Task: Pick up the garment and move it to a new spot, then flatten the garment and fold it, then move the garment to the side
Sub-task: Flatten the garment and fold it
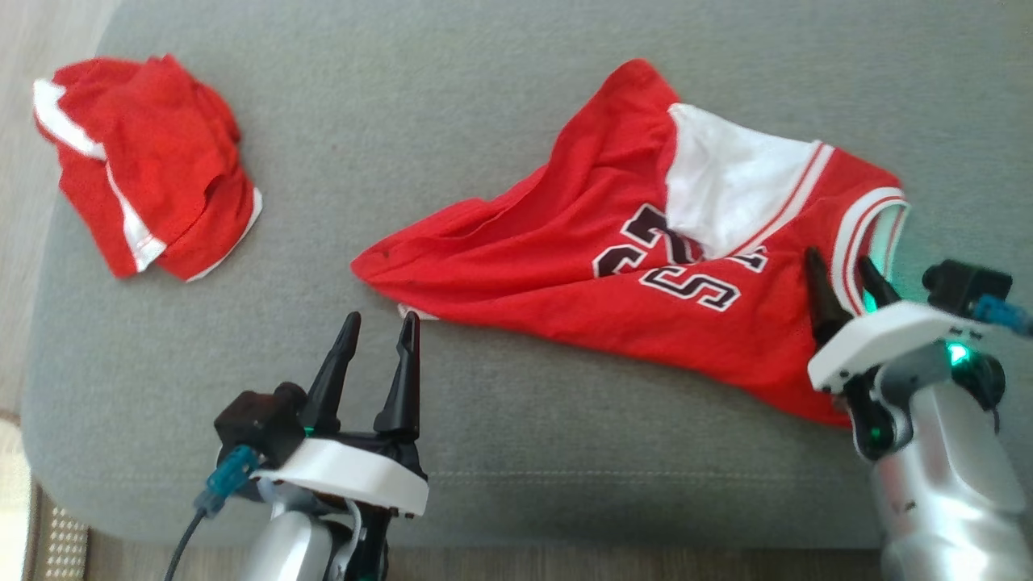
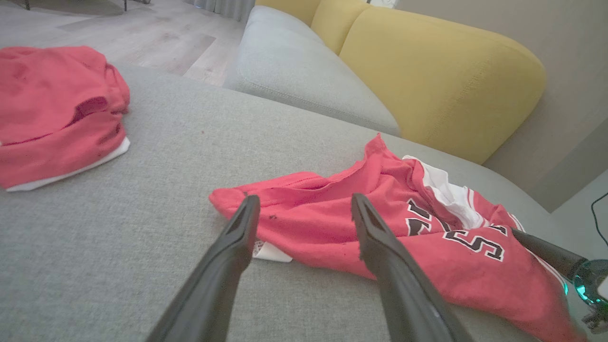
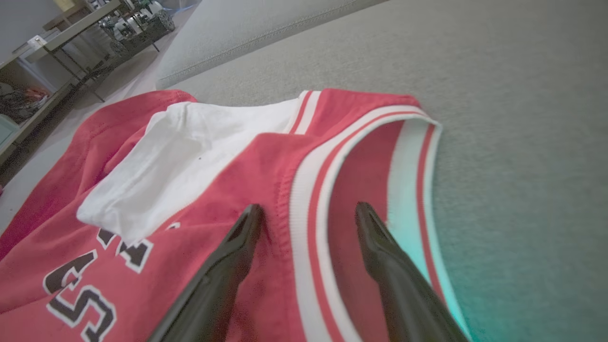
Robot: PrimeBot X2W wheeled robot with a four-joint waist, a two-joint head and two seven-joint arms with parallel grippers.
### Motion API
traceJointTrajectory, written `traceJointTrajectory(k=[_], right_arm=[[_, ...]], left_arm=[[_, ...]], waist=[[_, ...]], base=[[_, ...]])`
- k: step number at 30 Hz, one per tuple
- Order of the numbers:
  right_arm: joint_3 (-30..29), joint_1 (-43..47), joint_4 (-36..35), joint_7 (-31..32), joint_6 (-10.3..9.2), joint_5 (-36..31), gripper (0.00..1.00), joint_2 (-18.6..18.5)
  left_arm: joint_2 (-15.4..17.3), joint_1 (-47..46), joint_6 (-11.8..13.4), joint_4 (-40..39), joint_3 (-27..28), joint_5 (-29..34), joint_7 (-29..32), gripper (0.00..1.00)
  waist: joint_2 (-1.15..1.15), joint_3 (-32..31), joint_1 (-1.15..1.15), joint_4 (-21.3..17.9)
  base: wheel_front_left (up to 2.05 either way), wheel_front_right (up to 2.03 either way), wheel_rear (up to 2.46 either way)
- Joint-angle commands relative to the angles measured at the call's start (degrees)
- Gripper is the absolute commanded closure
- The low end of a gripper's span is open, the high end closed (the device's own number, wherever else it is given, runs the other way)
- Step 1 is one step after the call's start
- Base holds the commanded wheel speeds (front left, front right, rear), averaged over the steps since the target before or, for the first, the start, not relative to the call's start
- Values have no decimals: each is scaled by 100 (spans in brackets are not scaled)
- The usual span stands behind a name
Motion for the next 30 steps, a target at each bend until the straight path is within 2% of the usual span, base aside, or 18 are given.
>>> traceJointTrajectory(k=[1,2,3,4,11,17,21,24,28,29,30], right_arm=[[113,-303,-41,27,-2,74,0,6],[139,-381,35,54,-2,116,0,6],[173,-449,124,117,-2,196,20,6],[198,-512,178,133,-2,222,100,6],[14,-1001,-93,-165,-2,-499,100,-49],[-48,-1634,-374,154,-2,-944,100,-332],[-5,-2272,-479,429,-2,-1273,100,-653],[11,-2691,-325,657,-2,-1455,100,-820],[62,-3085,215,859,-2,-1761,100,-1022],[108,-3147,361,841,-2,-1893,72,-1073],[110,-3204,517,819,-2,-2004,0,-1104]], left_arm=[[38,-164,1,-200,177,-52,-70,0],[38,-176,-1,-198,176,-60,-70,0],[38,-187,-5,-194,175,-65,-70,0],[38,-200,-13,-193,171,-68,-70,0],[38,-275,-26,-187,90,-123,-70,0],[38,-325,-18,-179,-60,-203,-70,0],[38,-379,-4,-185,-153,-283,-70,0],[38,-421,6,-184,-207,-350,-70,0],[38,-477,15,-185,-251,-424,-70,0],[38,-492,16,-186,-257,-437,-70,0],[38,-506,17,-188,-262,-446,-70,0]], waist=[[0,135,0,135],[0,169,0,163],[0,197,0,184],[0,227,0,205],[0,338,0,337],[0,391,0,516],[0,479,0,696],[0,547,0,836],[0,652,0,986],[0,677,0,1008],[0,700,0,1026]], base=[[0,0,0],[0,0,0],[0,0,0],[0,0,0],[0,0,0],[0,0,0],[0,0,0],[0,0,0],[0,0,0],[0,0,0],[0,0,0]])
